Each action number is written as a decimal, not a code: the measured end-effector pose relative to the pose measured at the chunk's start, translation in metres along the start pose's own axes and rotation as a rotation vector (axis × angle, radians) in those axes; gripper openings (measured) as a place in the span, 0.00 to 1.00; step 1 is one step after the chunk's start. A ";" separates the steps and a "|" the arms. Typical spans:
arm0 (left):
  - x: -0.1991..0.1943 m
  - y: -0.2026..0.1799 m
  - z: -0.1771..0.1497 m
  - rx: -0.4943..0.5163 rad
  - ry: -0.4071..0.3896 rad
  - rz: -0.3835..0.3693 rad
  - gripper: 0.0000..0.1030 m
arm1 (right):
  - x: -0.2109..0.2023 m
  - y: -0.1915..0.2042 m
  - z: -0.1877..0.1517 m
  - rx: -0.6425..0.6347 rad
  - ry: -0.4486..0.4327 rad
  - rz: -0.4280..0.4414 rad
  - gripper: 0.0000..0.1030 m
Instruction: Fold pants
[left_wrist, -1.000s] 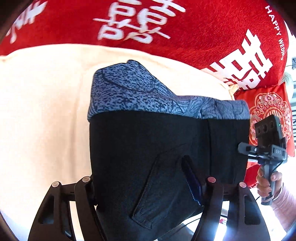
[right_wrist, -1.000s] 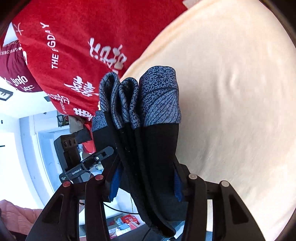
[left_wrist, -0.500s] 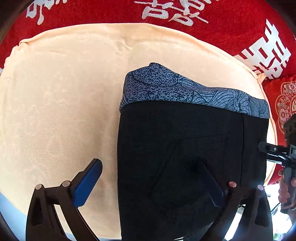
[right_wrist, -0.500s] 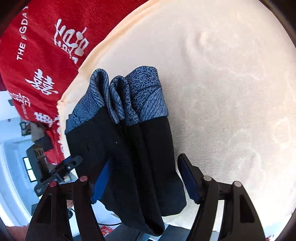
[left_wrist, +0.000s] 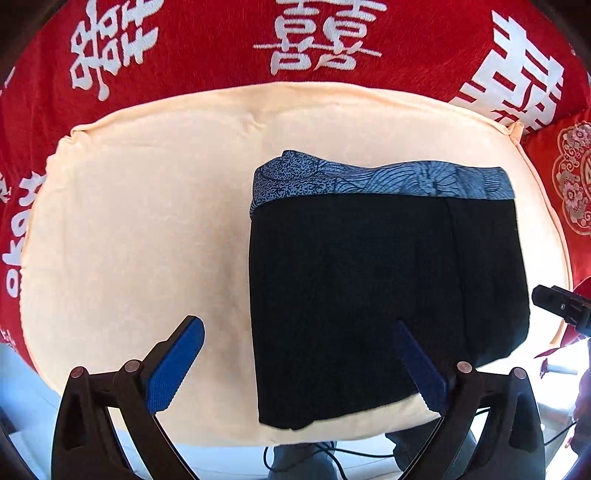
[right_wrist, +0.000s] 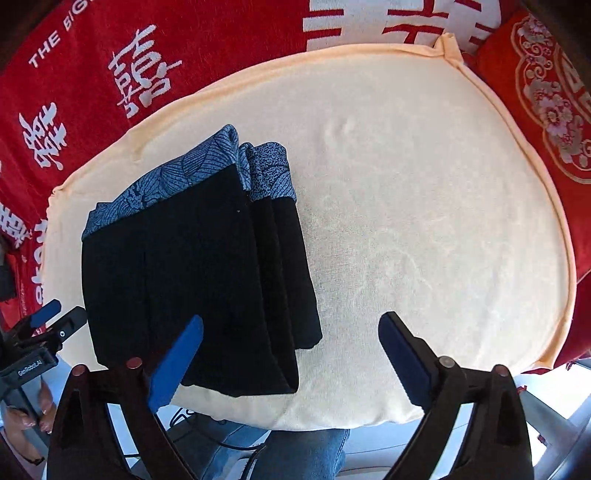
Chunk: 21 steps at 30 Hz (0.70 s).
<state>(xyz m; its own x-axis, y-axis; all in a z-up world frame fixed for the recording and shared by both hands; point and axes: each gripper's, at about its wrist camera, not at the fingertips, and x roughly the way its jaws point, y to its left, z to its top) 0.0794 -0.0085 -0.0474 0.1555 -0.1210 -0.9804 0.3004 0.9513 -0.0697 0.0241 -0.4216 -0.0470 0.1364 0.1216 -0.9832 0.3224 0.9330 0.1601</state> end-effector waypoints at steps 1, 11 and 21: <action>-0.006 -0.001 -0.002 0.004 0.000 0.005 1.00 | -0.006 0.005 -0.004 -0.009 -0.008 -0.009 0.95; -0.053 -0.019 -0.018 0.066 0.002 0.028 1.00 | -0.042 0.052 -0.033 -0.046 0.040 -0.009 0.95; -0.084 -0.021 -0.036 0.120 0.032 -0.001 1.00 | -0.075 0.072 -0.050 -0.005 0.058 0.006 0.95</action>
<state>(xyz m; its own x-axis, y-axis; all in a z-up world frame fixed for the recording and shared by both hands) 0.0265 -0.0085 0.0295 0.1257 -0.1115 -0.9858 0.4111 0.9102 -0.0505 -0.0094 -0.3464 0.0337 0.0836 0.1460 -0.9857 0.3170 0.9339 0.1652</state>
